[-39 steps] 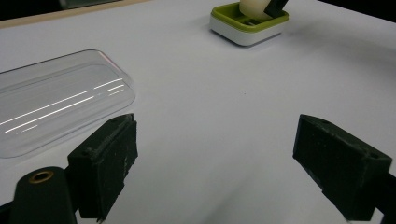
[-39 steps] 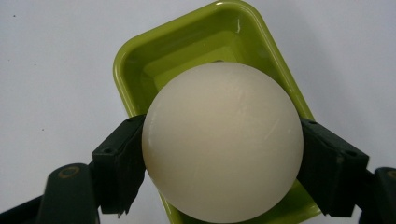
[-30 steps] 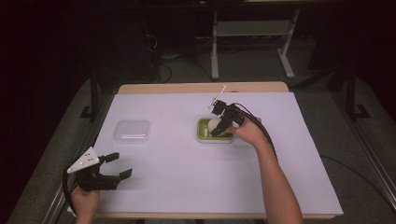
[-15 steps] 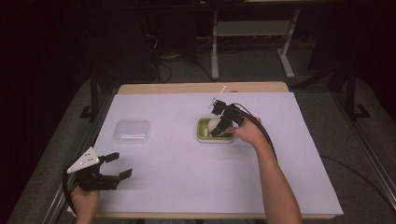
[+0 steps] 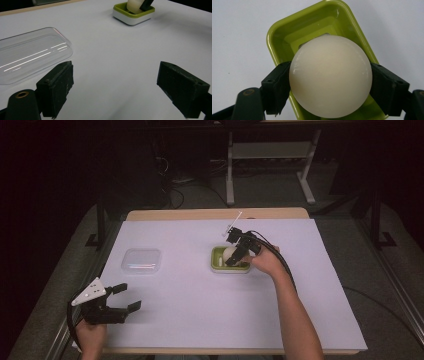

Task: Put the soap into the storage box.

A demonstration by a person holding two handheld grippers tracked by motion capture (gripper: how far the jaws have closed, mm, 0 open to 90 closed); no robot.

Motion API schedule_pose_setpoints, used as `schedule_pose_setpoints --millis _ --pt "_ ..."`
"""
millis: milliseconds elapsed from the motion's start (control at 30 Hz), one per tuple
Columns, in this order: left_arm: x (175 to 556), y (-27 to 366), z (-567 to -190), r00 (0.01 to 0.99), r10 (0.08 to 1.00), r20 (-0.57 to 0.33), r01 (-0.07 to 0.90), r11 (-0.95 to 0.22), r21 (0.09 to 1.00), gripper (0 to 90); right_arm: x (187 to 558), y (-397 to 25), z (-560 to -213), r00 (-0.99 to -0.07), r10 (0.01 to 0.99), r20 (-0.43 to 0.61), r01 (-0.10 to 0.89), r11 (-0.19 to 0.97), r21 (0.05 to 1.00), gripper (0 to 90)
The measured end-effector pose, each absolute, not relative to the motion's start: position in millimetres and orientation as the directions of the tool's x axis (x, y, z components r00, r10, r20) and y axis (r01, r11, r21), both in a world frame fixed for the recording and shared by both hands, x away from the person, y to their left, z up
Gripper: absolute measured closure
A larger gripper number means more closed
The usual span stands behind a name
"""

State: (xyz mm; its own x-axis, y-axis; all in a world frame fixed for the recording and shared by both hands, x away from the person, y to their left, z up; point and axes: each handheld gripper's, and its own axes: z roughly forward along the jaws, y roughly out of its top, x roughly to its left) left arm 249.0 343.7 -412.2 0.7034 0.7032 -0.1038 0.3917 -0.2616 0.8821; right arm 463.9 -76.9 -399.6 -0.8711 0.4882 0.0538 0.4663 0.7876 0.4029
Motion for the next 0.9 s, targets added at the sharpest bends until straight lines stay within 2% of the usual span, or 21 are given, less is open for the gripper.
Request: schedule_pose_setpoints --millis 300,467,900 --pt "249 344 -412 0.704 0.703 -0.102 0.391 -0.263 0.882 13.2 464 -77 -401 -0.868 0.494 0.054 0.474 0.790 0.389 22.5" --pt "249 344 -412 0.704 0.703 -0.102 0.389 -0.262 0.883 13.2 462 -81 -391 -0.870 0.490 0.049 0.459 0.770 0.442 28.9" --pt "249 342 -412 0.706 0.700 -0.107 0.394 -0.262 0.881 13.2 451 -91 -380 -0.869 0.488 0.075 0.462 0.750 0.473 25.6"
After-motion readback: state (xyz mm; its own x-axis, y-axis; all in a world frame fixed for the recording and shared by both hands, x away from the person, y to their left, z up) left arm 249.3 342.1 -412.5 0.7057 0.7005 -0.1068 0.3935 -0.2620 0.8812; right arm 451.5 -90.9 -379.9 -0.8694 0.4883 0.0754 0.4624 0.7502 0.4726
